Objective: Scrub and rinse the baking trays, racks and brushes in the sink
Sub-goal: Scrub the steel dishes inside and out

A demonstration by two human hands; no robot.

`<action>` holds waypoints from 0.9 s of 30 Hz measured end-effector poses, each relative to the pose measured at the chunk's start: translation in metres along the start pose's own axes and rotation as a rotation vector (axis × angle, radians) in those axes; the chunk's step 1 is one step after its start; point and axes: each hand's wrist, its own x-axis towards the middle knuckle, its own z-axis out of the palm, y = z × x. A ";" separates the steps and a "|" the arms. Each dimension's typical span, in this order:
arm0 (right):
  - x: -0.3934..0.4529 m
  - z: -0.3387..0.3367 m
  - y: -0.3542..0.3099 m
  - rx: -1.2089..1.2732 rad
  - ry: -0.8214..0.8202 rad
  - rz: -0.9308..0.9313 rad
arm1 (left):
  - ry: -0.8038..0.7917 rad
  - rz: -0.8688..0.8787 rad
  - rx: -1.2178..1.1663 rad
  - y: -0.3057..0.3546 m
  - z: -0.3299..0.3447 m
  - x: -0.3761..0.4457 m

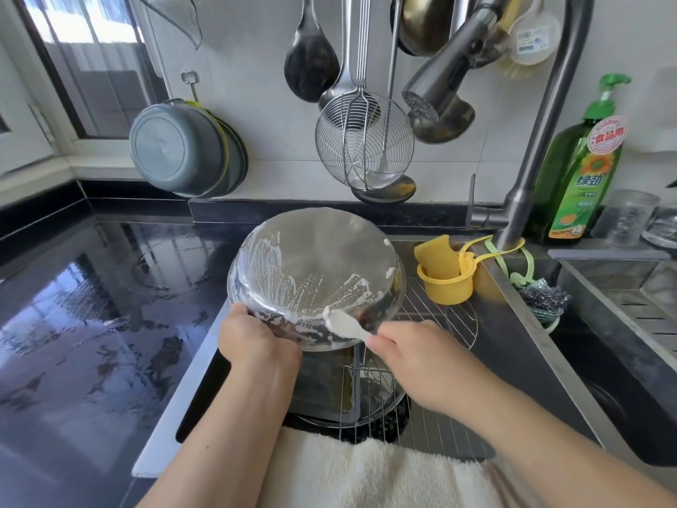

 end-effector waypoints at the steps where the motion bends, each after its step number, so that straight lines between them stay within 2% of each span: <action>1: 0.003 -0.003 0.004 -0.009 0.012 0.030 | -0.010 0.007 -0.009 0.002 0.001 -0.001; 7: 0.022 -0.020 0.042 -0.031 0.219 0.199 | -0.071 0.025 0.017 0.004 0.001 -0.003; 12: 0.023 -0.031 0.050 -0.037 0.249 0.269 | -0.207 0.070 0.034 -0.001 0.006 -0.017; 14: 0.019 -0.032 0.044 -0.044 0.218 0.255 | -0.220 0.059 0.032 -0.002 0.007 -0.018; 18: 0.007 -0.008 0.016 -0.032 0.060 0.078 | -0.180 0.066 0.020 -0.001 0.003 -0.013; 23: 0.012 -0.035 0.034 -0.101 0.151 0.271 | -0.159 0.062 0.004 -0.002 0.003 -0.009; 27: 0.001 -0.014 0.021 -0.073 0.016 0.131 | -0.151 0.070 -0.002 -0.003 0.001 -0.009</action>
